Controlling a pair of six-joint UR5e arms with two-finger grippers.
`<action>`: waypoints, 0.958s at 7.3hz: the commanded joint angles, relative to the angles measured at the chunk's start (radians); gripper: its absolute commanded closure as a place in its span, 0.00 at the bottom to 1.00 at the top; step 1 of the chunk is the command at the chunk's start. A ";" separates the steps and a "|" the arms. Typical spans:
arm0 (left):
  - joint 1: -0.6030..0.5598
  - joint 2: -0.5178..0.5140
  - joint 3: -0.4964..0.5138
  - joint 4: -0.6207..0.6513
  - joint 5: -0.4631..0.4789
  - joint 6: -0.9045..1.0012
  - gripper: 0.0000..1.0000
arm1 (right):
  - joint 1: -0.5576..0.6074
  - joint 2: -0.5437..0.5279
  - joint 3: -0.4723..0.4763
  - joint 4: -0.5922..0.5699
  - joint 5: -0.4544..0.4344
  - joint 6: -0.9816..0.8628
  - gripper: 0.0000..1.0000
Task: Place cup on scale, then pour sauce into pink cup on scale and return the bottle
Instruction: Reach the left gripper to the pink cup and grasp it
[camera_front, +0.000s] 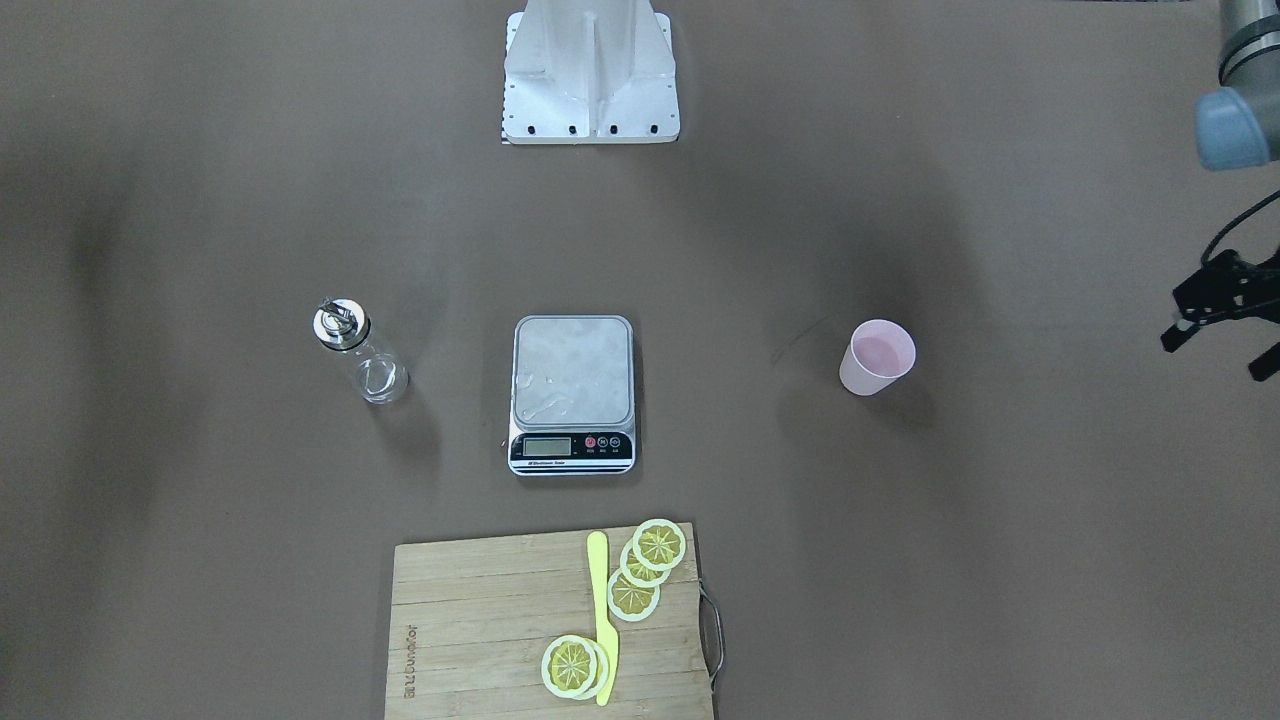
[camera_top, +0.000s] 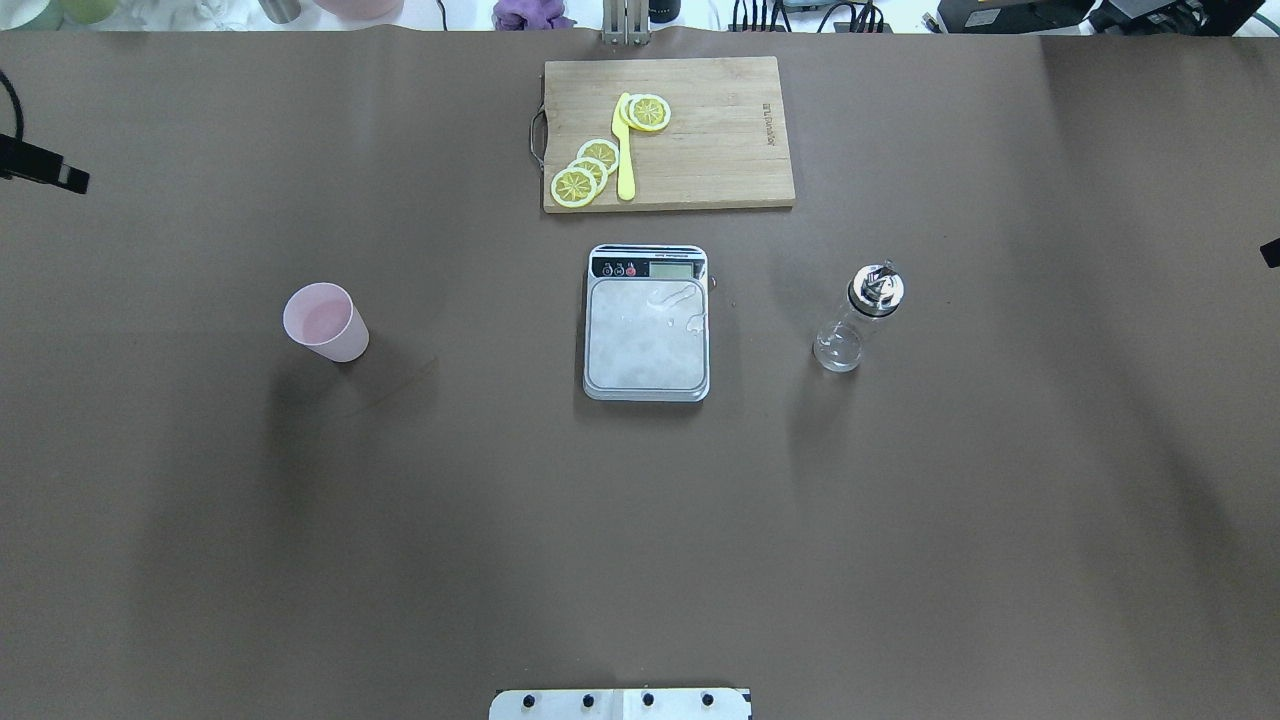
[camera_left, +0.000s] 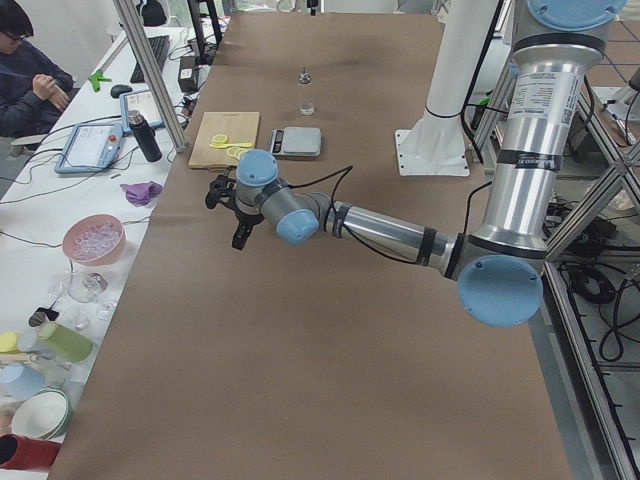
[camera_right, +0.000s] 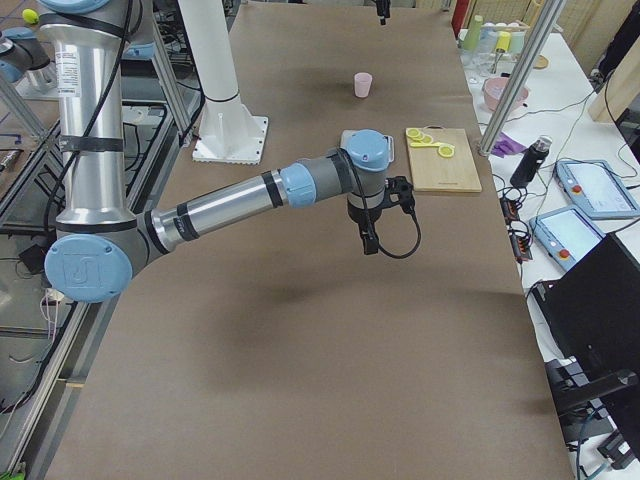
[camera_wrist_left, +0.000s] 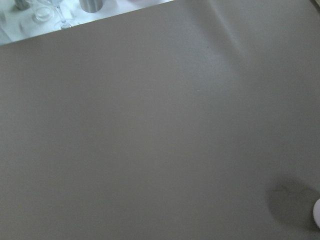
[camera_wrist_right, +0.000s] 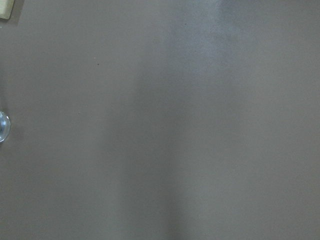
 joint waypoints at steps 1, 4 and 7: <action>0.189 -0.045 -0.031 0.002 0.141 -0.285 0.02 | -0.039 0.002 0.023 0.000 -0.016 0.085 0.00; 0.334 -0.051 -0.032 0.001 0.276 -0.345 0.08 | -0.049 0.002 0.028 0.000 -0.023 0.098 0.00; 0.377 -0.050 -0.032 0.001 0.285 -0.340 0.42 | -0.049 0.002 0.031 0.000 -0.024 0.098 0.00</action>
